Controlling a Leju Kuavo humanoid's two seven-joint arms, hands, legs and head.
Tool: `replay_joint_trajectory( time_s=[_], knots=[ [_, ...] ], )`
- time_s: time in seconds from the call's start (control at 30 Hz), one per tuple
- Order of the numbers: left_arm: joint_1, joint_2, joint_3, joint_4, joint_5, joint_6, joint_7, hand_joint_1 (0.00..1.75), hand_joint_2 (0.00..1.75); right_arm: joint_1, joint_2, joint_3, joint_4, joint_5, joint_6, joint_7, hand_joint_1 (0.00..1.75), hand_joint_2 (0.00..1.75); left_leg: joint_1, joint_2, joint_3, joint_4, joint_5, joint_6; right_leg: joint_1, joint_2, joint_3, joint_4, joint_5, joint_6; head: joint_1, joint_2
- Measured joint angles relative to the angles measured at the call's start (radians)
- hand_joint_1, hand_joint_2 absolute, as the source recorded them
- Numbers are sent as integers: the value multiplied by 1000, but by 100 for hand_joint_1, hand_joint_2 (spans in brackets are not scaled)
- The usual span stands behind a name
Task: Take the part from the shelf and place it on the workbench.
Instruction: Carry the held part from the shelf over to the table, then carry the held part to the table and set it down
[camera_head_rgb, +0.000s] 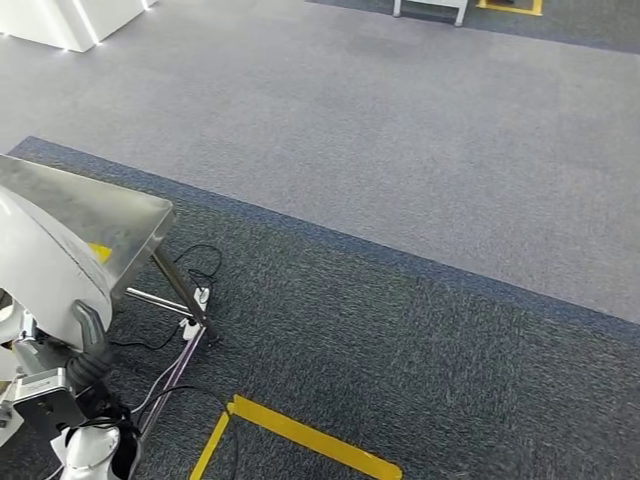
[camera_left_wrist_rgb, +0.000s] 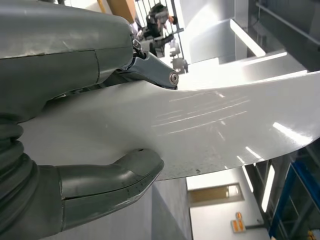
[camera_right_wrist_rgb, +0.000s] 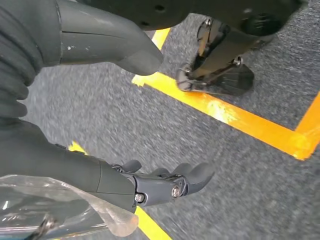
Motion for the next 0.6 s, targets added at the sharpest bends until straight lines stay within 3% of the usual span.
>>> replay_joint_trajectory(
  time_s=[0.07, 0.1, 0.17, 0.23, 0.3, 0.37, 0.4, 0.47, 0.53, 0.6],
  knots=[
    [-1, 0, 0, 0, 1, 0, 0, 175, 175, -1, -1, 0, 0, 0, 0, 0, 0, 175, 2, -22, -8, 9, -2, -12, -5, 42, 40, -84, 24, -2, 0, 0],
    [-1, 1, 0, 0, 2, 0, 0, 175, 175, -1, -1, 0, 0, 0, 1, -1, 0, 175, 3, -33, -13, 11, 0, -18, -5, 49, 46, -90, 18, -5, 1, 0],
    [1, 2, 0, 0, 4, 0, 0, 175, 175, -1, 0, 0, 0, 1, 1, -1, 0, 175, 5, -48, -19, 14, 2, -27, -5, 29, 52, -96, 19, -16, 1, 0],
    [0, 4, -1, 0, 5, 0, 0, 175, 175, -1, 0, 0, 0, 2, 1, -2, 0, 175, 2, -15, -37, 51, -22, -36, -7, 5, 57, -100, 20, -28, -5, 0],
    [-4, 5, -1, 0, 6, 0, 0, 175, 175, 0, -1, -1, 0, 2, 2, -3, 0, 175, 2, 40, -86, 156, -73, -43, -4, -21, 62, -102, 16, -36, -10, 0],
    [-5, 4, -1, 0, 6, -1, 0, 175, 175, 2, -1, -1, 0, 2, 2, -3, 0, 175, 5, 62, -140, 261, -108, -46, 0, -50, 65, -102, 11, -41, -10, 0],
    [-4, 5, -1, 1, 6, -1, 0, 175, 175, 2, -1, -1, 0, 2, 2, -3, 0, 175, 5, 66, -148, 276, -102, -44, 2, -63, 67, -102, 9, -43, -11, 0],
    [-4, 5, -1, 1, 7, -2, 0, 175, 175, 1, -1, -1, 0, 2, 2, -3, 0, 175, 1, 78, -111, 199, -44, -34, 6, -87, 74, -102, 4, -43, -11, 0],
    [-5, 6, -1, 1, 7, -2, 0, 175, 175, 0, -1, -1, 0, 2, 2, -3, 0, 175, -13, 125, -48, 78, 1, -17, 10, -108, 82, -102, -4, -40, -11, 0],
    [-8, 7, -1, 0, 7, -2, 0, 175, 175, -2, 0, -1, 0, 2, 2, -3, 0, 175, -27, 157, -24, 24, 1, -4, 13, -129, 85, -103, -9, -32, -11, 0]
  ],
)
